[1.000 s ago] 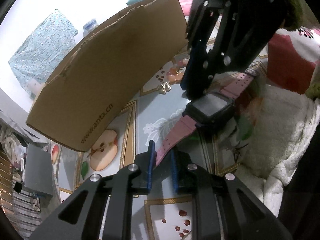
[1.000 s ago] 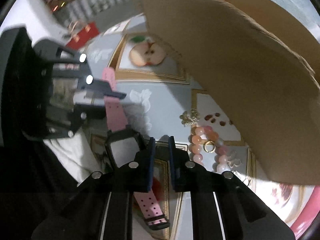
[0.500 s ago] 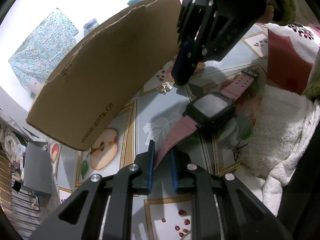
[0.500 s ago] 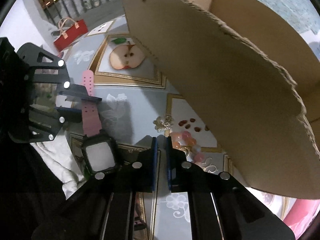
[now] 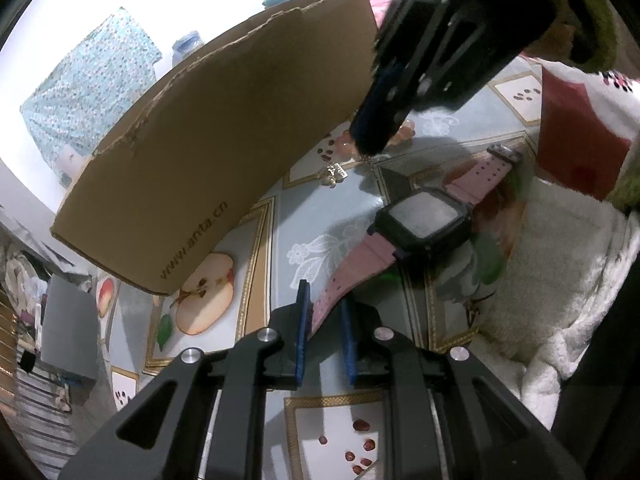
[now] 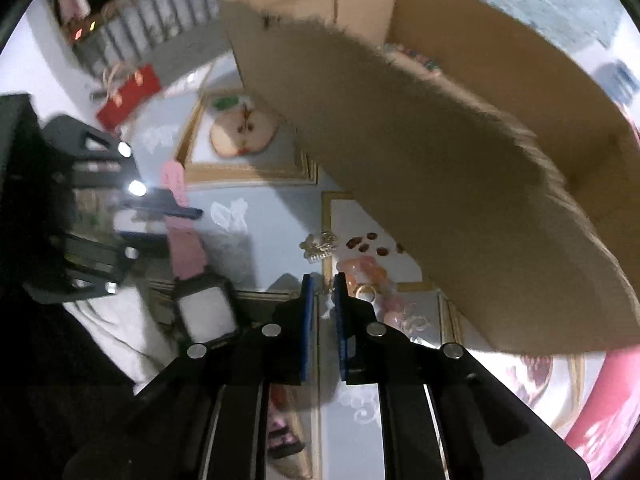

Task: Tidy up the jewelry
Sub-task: 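Lift the watch with the right gripper toward the left gripper, then lower the watch into the box with the right gripper while the left gripper holds the strap, then open both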

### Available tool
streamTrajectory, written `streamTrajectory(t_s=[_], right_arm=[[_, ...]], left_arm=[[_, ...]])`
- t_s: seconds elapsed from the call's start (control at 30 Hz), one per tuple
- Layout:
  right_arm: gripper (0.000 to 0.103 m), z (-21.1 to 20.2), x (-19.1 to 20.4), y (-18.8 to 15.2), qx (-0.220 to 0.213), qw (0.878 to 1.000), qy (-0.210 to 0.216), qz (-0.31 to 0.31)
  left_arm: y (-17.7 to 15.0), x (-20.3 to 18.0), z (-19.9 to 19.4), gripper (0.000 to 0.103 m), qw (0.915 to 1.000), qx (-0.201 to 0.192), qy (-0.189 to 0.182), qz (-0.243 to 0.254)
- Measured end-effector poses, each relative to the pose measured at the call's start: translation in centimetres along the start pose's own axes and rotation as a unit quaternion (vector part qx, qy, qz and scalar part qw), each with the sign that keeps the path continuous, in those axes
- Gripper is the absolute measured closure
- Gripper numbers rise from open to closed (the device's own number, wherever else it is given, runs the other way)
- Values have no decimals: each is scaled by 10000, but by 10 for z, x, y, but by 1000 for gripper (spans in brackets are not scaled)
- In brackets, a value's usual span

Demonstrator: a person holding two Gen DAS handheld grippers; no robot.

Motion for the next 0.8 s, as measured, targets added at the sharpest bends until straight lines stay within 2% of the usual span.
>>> streamTrajectory(t_s=[0.03, 0.1, 0.2, 0.3, 0.37, 0.43, 0.5, 0.53, 0.67, 0.7, 0.8], right_arm=[[88, -7, 2, -4, -94, 9999, 57, 42], [68, -18, 10, -12, -226, 9994, 224, 127], [55, -21, 31, -26, -279, 9988, 363, 171], [53, -16, 47, -35, -281, 9991, 271, 149], [53, -12, 53, -39, -335, 9994, 51, 64], [53, -6, 56, -42, -400, 9985, -365, -99], [65, 1, 52, -42, -350, 9976, -584, -133], [67, 2, 50, -42, -380, 9972, -634, -98], [96, -7, 42, -43, -519, 9962, -687, 136], [100, -9, 40, -43, -551, 9957, -729, 161], [101, -22, 38, -41, -727, 9942, -761, 241]], left_arm=[[0, 0, 0, 89, 10000, 4, -14, -28], [1, 2, 1, 89, 9999, 19, -59, -110], [2, 5, 3, 89, 9995, 70, -158, -262], [3, 9, 4, 90, 9982, 150, -309, -489], [3, 12, 5, 90, 9966, 216, -427, -673], [3, 16, 7, 90, 9933, 278, -591, -949], [3, 19, 8, 90, 9902, 298, -720, -1157], [3, 20, 9, 90, 9887, 308, -774, -1248], [4, 23, 7, 92, 9857, 292, -814, -1447], [5, 23, 6, 95, 9858, 279, -797, -1451], [7, 23, -3, 98, 9848, 151, -853, -1508]])
Point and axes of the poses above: each gripper's, at about its wrist camera, not at the fingertips, and z roughly the way its jaws point, x to its left, y to its top, the point moved 7 cm from there along z, roughly the way its jaws point
